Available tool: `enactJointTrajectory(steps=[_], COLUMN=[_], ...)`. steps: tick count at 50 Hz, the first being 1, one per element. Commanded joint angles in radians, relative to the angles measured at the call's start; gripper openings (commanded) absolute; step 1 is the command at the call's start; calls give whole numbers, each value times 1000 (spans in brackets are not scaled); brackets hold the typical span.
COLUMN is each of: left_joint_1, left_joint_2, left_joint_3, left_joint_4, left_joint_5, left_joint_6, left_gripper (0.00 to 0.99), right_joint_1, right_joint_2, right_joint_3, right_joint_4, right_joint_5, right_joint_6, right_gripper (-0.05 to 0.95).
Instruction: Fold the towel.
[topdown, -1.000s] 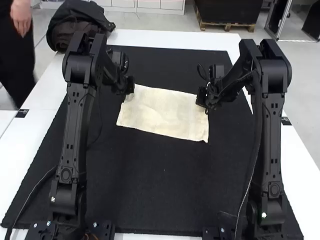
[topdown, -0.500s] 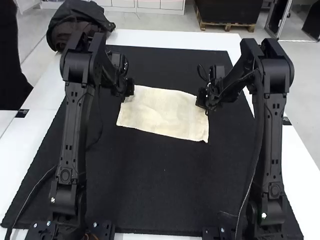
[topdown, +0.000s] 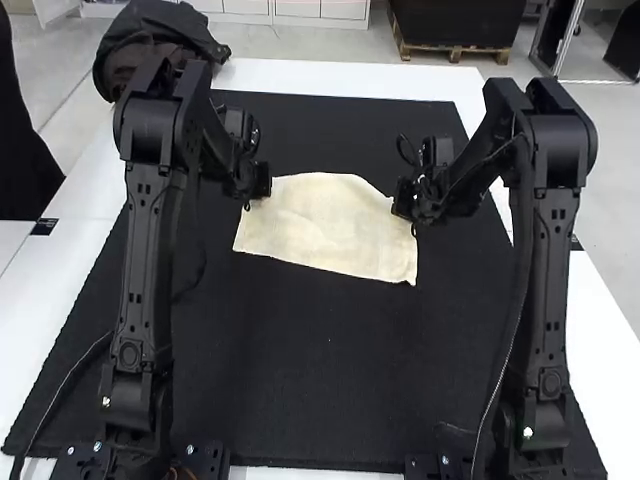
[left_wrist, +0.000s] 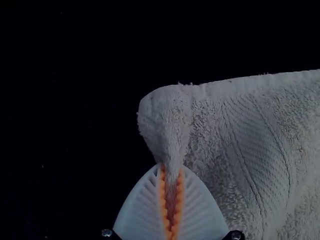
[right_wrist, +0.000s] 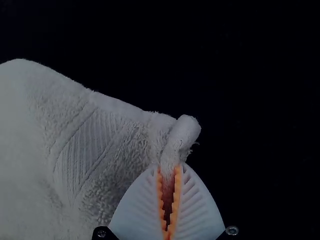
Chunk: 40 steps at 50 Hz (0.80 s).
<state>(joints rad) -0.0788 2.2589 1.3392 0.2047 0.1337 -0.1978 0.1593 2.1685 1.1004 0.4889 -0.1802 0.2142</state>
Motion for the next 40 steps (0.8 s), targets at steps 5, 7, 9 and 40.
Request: enactJointTrajectory(steps=[5,7,9,40], left_joint_1=[1,1,2,4], left_joint_2=[-75,-84,-96,-274], left_joint_3=[-43,-49,-55,-206], left_joint_4=[12,13,15,38], left_joint_5=[17,17,17,18], left_joint_6=[29,32,35,78], left_gripper=[31,31,31,31], right_joint_1=[-26,-26,-26,-26], right_joint_2=[-85,-91,-96,-185], right_joint_3=[-27,-33,-40,-125], right_joint_4=[60,77,93,142], right_joint_5=[-8,-8,-8,-7], right_joint_6=[5,5,5,-12], right_gripper=[-3,-3,-3,-3])
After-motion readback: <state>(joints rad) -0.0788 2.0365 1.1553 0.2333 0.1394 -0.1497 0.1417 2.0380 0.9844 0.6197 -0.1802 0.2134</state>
